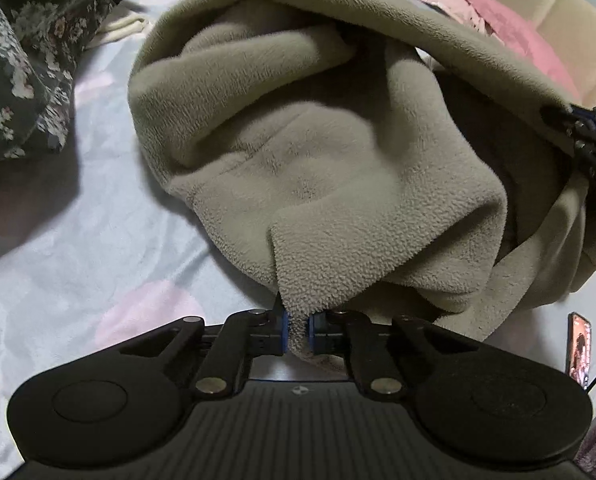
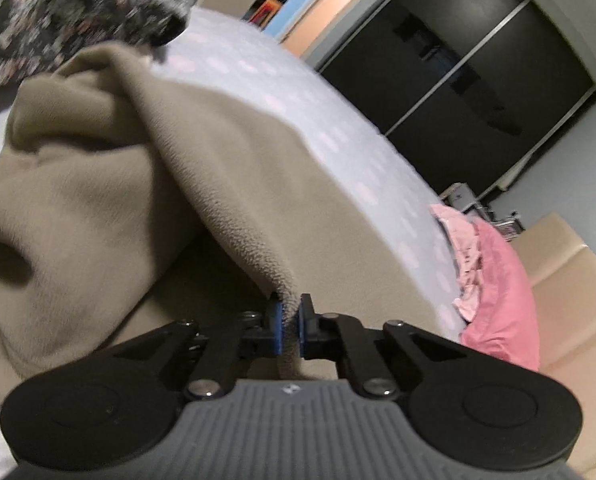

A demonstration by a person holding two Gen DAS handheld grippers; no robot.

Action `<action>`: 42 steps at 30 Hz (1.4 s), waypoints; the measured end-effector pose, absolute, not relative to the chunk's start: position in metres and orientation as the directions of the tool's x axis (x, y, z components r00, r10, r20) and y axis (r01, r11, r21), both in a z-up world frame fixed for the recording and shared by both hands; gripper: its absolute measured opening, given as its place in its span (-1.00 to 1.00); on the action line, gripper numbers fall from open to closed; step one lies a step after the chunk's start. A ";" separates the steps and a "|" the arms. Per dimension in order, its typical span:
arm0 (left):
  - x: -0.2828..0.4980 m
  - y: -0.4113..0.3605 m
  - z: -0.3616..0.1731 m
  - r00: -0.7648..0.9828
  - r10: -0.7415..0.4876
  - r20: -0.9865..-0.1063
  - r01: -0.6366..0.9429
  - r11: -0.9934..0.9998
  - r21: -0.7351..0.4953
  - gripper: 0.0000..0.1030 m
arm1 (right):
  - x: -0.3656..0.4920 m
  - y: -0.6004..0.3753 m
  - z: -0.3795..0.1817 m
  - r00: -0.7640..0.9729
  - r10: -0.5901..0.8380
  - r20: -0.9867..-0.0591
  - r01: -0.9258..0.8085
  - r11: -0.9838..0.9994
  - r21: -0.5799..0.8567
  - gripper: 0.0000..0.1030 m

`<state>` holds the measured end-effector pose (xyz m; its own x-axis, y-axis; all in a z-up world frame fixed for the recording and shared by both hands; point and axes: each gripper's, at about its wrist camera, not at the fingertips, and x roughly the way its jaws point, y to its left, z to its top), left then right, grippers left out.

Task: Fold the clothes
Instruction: 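Lift the olive jacket with both grippers and shake it out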

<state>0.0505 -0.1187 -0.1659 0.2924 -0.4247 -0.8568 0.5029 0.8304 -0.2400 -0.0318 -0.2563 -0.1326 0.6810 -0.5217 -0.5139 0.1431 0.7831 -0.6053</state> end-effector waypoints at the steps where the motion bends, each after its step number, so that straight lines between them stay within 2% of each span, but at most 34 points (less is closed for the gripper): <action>1: 0.052 -0.115 -0.162 0.297 -0.432 -0.852 0.498 0.831 -0.248 -0.88 | -0.034 -0.256 -0.128 0.687 -0.534 -0.492 0.168 0.776 -0.608 -0.87; 8: 0.064 -0.099 -0.118 0.365 -0.458 -0.810 0.493 0.834 -0.249 -0.90 | -0.042 -0.265 -0.073 0.699 -0.626 -0.345 0.338 0.715 -0.612 -0.89; 14: 0.082 -0.067 -0.037 0.512 -0.489 -0.706 0.481 0.844 -0.236 -0.91 | -0.052 -0.287 0.014 0.668 -0.699 -0.253 0.475 0.663 -0.579 -0.90; 17: 0.089 -0.059 0.013 0.562 -0.509 -0.652 0.493 0.839 -0.230 -0.91 | -0.064 -0.288 0.064 0.662 -0.734 -0.152 0.523 0.598 -0.608 -0.90; 25: 0.066 -0.035 0.177 0.707 -0.604 -0.368 0.568 0.795 -0.212 -0.92 | -0.117 -0.259 0.204 0.637 -0.756 0.150 0.656 0.429 -0.621 -0.90; 30: 0.019 -0.018 0.273 0.740 -0.653 -0.161 0.634 0.758 -0.155 -0.92 | -0.173 -0.238 0.285 0.538 -0.768 0.347 0.783 0.304 -0.543 -0.90; 32: 0.003 -0.015 0.296 0.737 -0.668 -0.105 0.654 0.743 -0.140 -0.92 | -0.192 -0.233 0.311 0.496 -0.771 0.400 0.819 0.262 -0.511 -0.90; 36: -0.027 -0.013 0.336 0.721 -0.693 -0.017 0.688 0.718 -0.108 -0.92 | -0.224 -0.228 0.341 0.432 -0.787 0.439 0.859 0.213 -0.465 -0.89; 38: -0.029 -0.026 0.340 0.708 -0.705 -0.034 0.701 0.708 -0.089 -0.92 | -0.232 -0.236 0.341 0.424 -0.805 0.416 0.862 0.216 -0.459 -0.89; 42: -0.004 -0.063 0.305 0.695 -0.705 -0.139 0.705 0.707 -0.059 -0.92 | -0.231 -0.269 0.311 0.411 -0.855 0.317 0.847 0.230 -0.479 -0.89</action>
